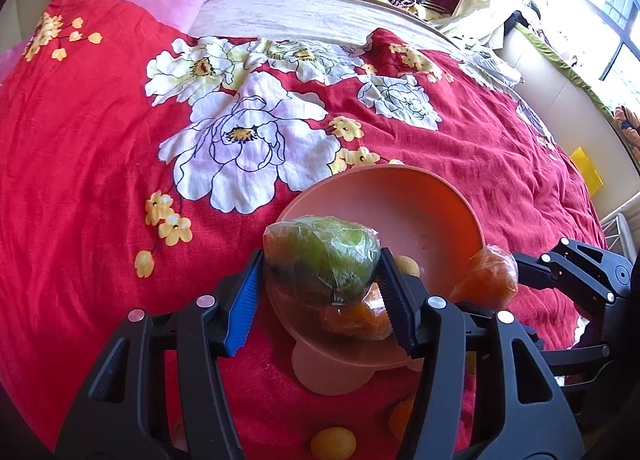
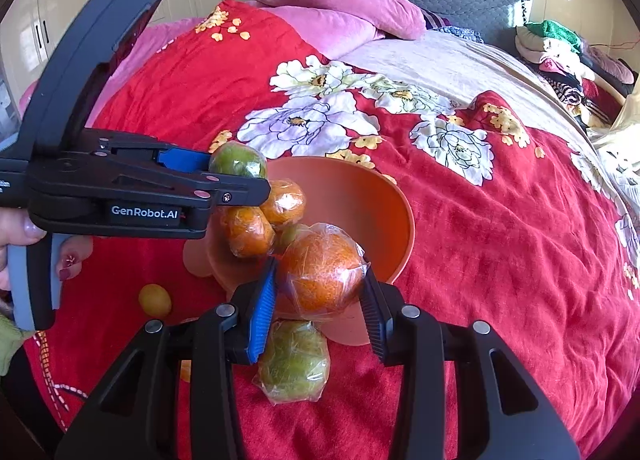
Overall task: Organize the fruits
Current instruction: 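Carry the green fruit and wrapped orange into the pink bowl and open both tools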
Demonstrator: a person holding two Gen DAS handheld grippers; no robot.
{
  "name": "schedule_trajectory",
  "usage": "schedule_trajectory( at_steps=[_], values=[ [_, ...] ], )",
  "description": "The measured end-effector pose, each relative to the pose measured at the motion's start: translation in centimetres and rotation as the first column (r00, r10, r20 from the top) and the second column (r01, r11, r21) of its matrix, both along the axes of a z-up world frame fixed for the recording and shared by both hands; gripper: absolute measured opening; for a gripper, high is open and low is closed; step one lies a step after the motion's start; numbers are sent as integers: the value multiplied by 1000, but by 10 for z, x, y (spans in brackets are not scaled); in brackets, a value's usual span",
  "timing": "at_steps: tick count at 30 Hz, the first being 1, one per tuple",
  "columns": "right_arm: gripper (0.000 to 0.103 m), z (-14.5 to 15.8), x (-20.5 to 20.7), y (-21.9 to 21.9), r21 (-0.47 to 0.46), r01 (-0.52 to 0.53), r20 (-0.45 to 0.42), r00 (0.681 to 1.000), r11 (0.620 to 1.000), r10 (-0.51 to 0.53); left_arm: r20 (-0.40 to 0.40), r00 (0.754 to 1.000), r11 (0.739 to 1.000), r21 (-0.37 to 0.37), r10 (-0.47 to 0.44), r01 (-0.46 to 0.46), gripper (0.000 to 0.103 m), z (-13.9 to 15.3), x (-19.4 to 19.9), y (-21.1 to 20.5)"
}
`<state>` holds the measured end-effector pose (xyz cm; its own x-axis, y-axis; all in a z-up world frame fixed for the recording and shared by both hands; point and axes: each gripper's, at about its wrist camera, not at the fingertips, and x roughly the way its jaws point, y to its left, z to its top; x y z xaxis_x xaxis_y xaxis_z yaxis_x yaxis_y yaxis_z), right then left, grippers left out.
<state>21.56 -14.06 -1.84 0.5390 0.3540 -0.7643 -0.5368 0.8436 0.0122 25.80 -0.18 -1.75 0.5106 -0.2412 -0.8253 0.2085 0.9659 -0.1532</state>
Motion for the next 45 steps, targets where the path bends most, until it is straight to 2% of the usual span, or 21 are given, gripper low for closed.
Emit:
schedule_trajectory(
  at_steps=[19, 34, 45],
  values=[
    [40, -8, 4, 2, -13, 9, -1, 1000, 1000, -9, -12, 1000, 1000, 0, 9, -9, 48, -8, 2, 2],
    [49, 4, -5, -4, 8, 19, 22, 1000, 1000, -19, -10, 1000, 1000, -7, 9, -9, 48, -8, 1, 3],
    [57, 7, -10, -6, 12, 23, 25, 999, 1000, -23, 16, 1000, 1000, -6, 10, -10, 56, 2, -5, 4]
  ],
)
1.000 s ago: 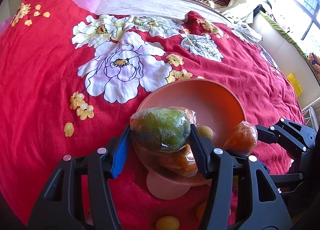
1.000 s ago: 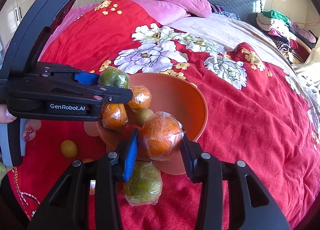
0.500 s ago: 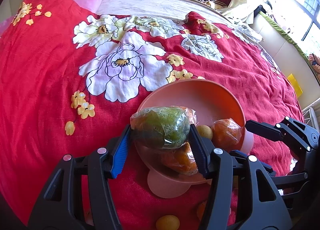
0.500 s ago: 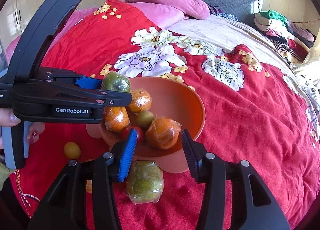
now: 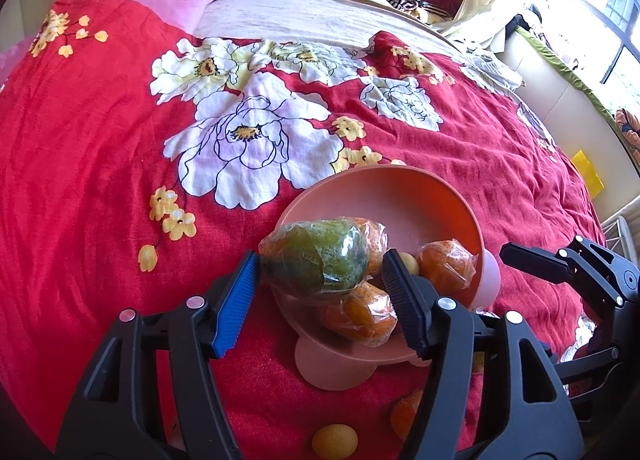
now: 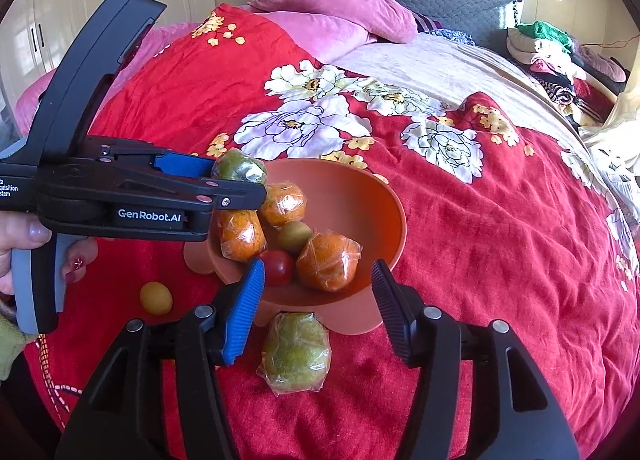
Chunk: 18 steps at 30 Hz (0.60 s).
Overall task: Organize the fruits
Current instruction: 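Carry the green fruit and wrapped orange into the pink bowl and open both tools, then lift both open tools out of the bowl back over the remaining fruits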
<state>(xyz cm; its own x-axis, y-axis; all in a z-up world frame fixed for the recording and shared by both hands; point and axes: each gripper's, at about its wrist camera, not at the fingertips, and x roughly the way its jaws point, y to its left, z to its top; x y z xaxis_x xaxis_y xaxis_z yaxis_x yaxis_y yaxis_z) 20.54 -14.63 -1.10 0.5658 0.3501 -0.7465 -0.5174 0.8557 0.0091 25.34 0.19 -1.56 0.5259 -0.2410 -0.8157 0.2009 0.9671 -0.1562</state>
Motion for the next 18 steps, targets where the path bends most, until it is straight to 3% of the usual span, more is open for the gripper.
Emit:
schedule_trajectory(
  at_steps=[18],
  values=[
    [70, 8, -6, -15, 19, 33, 7, 999, 999, -33, 51, 999, 1000, 2, 1, -1, 76, 22, -19, -1]
  ],
)
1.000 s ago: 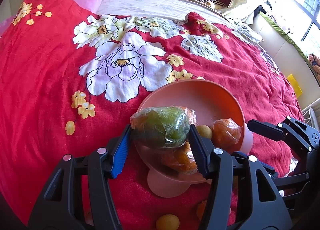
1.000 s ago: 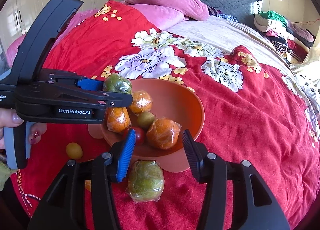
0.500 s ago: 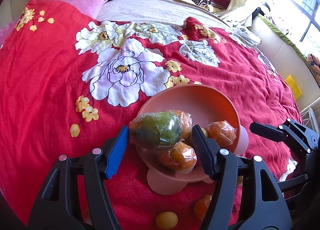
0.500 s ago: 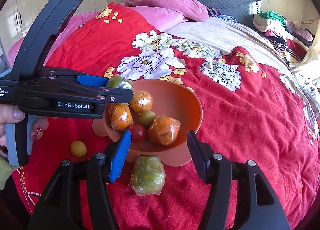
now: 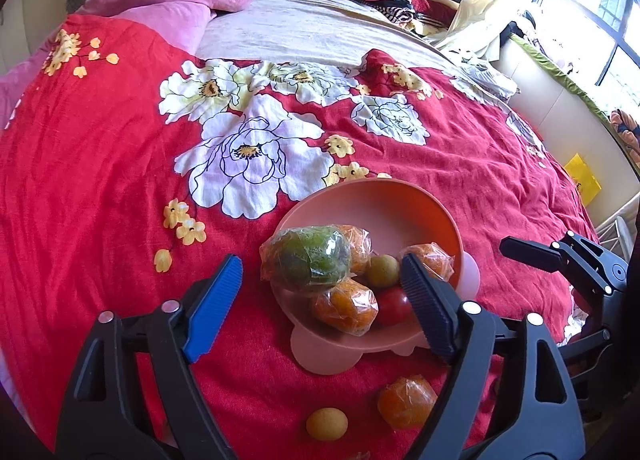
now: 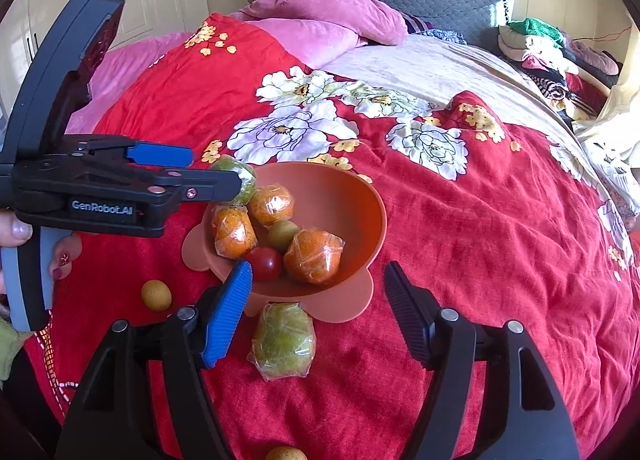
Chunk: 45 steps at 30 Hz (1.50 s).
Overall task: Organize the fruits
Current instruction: 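Lift both open tools out of the bowl back over the remaining fruits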
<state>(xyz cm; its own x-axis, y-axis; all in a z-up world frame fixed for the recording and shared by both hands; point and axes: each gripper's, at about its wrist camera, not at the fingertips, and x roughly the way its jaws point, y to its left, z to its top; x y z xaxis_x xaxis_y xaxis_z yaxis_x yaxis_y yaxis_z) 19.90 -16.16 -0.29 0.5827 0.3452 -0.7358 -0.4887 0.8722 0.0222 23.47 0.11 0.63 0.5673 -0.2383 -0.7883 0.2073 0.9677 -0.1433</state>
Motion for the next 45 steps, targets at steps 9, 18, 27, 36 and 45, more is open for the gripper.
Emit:
schedule_trajectory(
  at_steps=[9, 18, 27, 36, 45],
  values=[
    [77, 5, -5, -11, 12, 23, 13, 1000, 1000, -23, 33, 999, 1000, 0, 1, -1, 87, 13, -20, 0],
    [84, 11, -16, -18, 24, 33, 24, 999, 999, -34, 66, 998, 1000, 13, 2, -3, 93, 23, -38, 0],
    [88, 19, -34, -23, 38, 31, 34, 999, 999, -32, 69, 998, 1000, 14, 11, -12, 93, 27, -54, 3],
    [89, 22, -50, -31, 51, 35, 32, 999, 998, -36, 64, 998, 999, 32, 17, -19, 93, 23, -70, 3],
    [91, 16, -68, -34, 40, 31, 20, 999, 999, -32, 32, 999, 999, 50, 10, -11, 93, 9, -87, 0]
  ],
)
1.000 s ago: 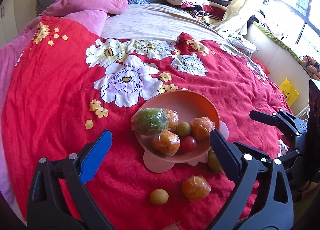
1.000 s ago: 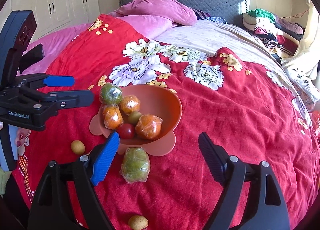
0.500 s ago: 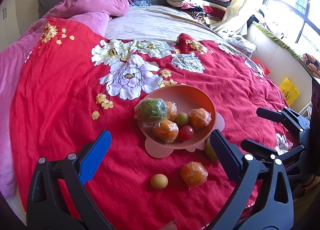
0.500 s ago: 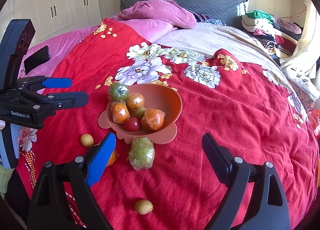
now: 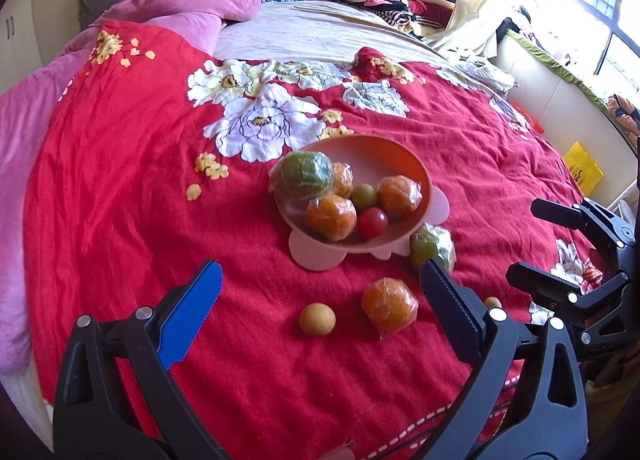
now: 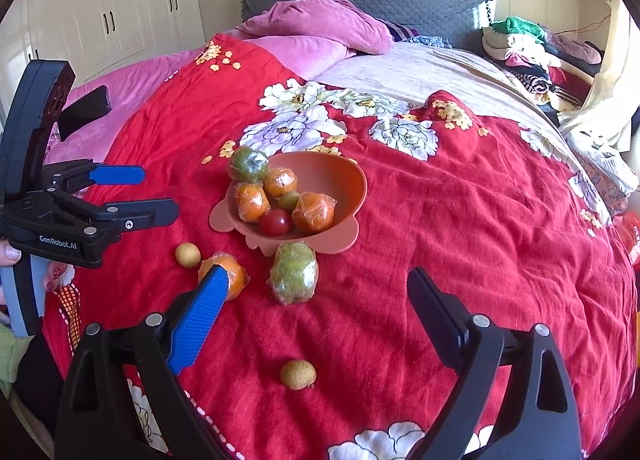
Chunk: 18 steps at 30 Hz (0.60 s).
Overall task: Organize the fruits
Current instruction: 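Lift both open tools out of the bowl back over the remaining fruits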
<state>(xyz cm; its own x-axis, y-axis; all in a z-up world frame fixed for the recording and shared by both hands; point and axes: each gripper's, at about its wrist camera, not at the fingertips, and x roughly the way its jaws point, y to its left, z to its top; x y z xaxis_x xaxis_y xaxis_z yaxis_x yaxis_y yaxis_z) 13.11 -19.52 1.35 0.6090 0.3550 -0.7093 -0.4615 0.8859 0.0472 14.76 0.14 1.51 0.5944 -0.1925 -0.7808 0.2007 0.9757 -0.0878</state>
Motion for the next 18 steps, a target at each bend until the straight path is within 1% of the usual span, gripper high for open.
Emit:
schedule_trajectory(
  at_steps=[8, 18],
  values=[
    [91, -8, -13, -3, -7, 3, -18, 1000, 1000, -3, -25, 1000, 1000, 26, 0, 1, 93, -11, -14, 2],
    [91, -12, -24, -4, -5, 9, -30, 1000, 1000, -9, -41, 999, 999, 39, -1, 2, 93, -18, -26, 3]
  ],
)
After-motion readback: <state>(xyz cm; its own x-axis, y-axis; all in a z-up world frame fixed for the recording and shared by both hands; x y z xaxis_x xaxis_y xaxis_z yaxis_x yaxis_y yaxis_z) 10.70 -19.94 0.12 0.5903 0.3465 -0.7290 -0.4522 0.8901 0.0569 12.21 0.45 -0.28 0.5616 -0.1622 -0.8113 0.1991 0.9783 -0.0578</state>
